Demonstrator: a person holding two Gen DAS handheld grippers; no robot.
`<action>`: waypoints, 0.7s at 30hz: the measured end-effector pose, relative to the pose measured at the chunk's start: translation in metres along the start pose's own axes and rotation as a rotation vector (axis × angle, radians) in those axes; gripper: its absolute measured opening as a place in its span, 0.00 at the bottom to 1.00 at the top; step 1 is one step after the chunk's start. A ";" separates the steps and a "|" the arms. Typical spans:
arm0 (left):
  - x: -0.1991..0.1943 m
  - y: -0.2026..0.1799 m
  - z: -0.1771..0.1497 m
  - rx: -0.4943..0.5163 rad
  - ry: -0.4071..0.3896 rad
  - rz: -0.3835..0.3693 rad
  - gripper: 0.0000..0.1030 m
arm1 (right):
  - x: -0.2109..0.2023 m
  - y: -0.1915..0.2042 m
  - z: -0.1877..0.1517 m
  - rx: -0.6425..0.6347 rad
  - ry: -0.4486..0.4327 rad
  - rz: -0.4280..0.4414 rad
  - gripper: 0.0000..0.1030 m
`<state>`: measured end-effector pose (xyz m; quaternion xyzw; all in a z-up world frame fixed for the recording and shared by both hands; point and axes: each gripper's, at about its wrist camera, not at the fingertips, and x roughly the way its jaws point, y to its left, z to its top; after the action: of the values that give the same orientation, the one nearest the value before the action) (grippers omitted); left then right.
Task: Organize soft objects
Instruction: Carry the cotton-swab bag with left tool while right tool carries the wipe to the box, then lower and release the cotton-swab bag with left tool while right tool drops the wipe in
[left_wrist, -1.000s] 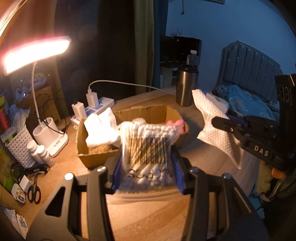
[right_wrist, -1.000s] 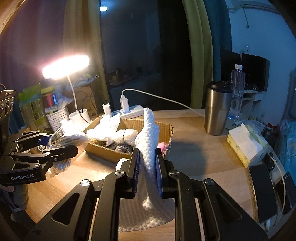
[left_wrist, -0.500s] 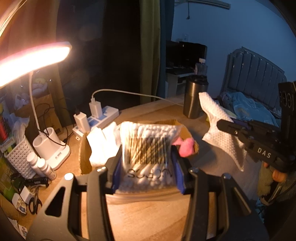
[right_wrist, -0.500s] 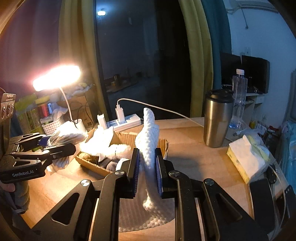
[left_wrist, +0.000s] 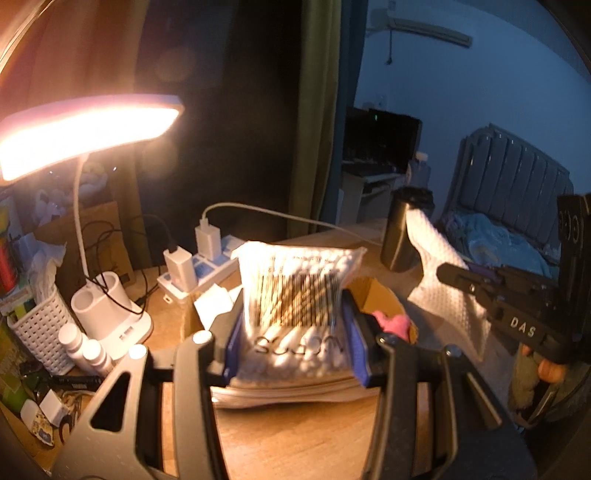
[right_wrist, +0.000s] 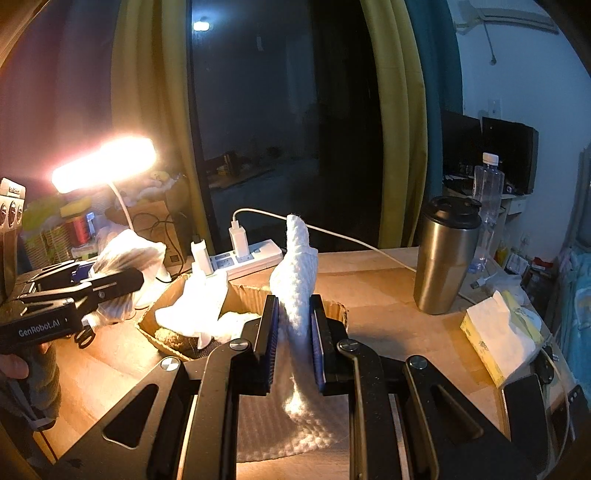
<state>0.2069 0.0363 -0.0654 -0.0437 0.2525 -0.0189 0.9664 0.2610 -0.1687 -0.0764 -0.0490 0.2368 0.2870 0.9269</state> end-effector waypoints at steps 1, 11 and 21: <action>0.000 0.004 0.001 -0.008 -0.012 -0.005 0.46 | 0.002 0.002 0.001 -0.001 0.001 -0.003 0.17; 0.016 0.036 0.008 -0.057 -0.065 -0.003 0.46 | 0.029 0.006 0.005 0.020 0.024 -0.041 0.17; 0.058 0.051 -0.004 -0.084 -0.010 0.014 0.46 | 0.071 0.001 -0.005 0.039 0.089 -0.025 0.17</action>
<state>0.2563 0.0833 -0.1017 -0.0825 0.2486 -0.0013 0.9651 0.3100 -0.1326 -0.1142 -0.0465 0.2829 0.2684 0.9197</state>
